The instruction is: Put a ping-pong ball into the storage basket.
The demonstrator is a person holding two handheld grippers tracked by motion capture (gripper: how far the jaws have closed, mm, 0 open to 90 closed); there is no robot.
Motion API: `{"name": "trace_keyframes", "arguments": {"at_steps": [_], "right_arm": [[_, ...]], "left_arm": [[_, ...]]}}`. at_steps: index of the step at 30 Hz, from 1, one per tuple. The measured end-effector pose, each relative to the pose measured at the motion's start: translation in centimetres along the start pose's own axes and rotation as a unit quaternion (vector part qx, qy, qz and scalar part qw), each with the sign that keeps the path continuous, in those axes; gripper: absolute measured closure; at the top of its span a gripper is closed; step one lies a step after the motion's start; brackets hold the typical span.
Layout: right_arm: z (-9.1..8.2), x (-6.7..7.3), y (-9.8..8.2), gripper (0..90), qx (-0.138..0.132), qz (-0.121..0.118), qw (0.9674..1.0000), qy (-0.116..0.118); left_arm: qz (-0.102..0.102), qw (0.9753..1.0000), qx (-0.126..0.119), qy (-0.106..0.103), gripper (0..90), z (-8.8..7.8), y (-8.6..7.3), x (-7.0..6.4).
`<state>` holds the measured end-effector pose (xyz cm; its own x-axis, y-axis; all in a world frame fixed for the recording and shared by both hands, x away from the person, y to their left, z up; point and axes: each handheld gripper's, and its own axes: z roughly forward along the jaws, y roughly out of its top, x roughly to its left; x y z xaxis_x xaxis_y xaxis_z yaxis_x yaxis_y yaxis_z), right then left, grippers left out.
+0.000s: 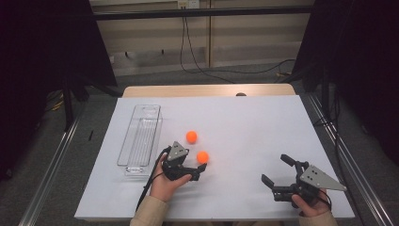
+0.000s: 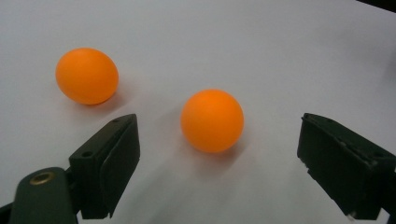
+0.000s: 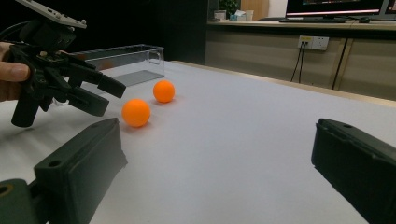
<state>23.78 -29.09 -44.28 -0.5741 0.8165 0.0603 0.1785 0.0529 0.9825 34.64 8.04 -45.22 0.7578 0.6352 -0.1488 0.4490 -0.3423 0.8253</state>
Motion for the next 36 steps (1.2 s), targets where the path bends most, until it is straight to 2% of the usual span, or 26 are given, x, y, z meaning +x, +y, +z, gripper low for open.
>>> {"name": "trace_keyframes", "arguments": {"at_steps": [7, 17, 36], "right_arm": [[0.0, 0.0, 0.0, 1.6, 0.000, 0.000, 1.0000, 0.000], [0.0, 0.0, 0.0, 1.6, -0.001, 0.000, 1.0000, 0.000], [0.0, -0.1, 0.0, 1.6, -0.001, -0.001, 1.0000, 0.000]], "left_arm": [[0.001, 0.9999, 0.014, 0.008, 15.4, 0.4, 0.1, 0.1], [0.004, 0.9997, 0.022, 0.012, 17.4, 0.9, 0.4, 0.1], [0.003, 0.9993, 0.035, 0.011, 23.4, 1.8, 0.6, 0.2]]}}
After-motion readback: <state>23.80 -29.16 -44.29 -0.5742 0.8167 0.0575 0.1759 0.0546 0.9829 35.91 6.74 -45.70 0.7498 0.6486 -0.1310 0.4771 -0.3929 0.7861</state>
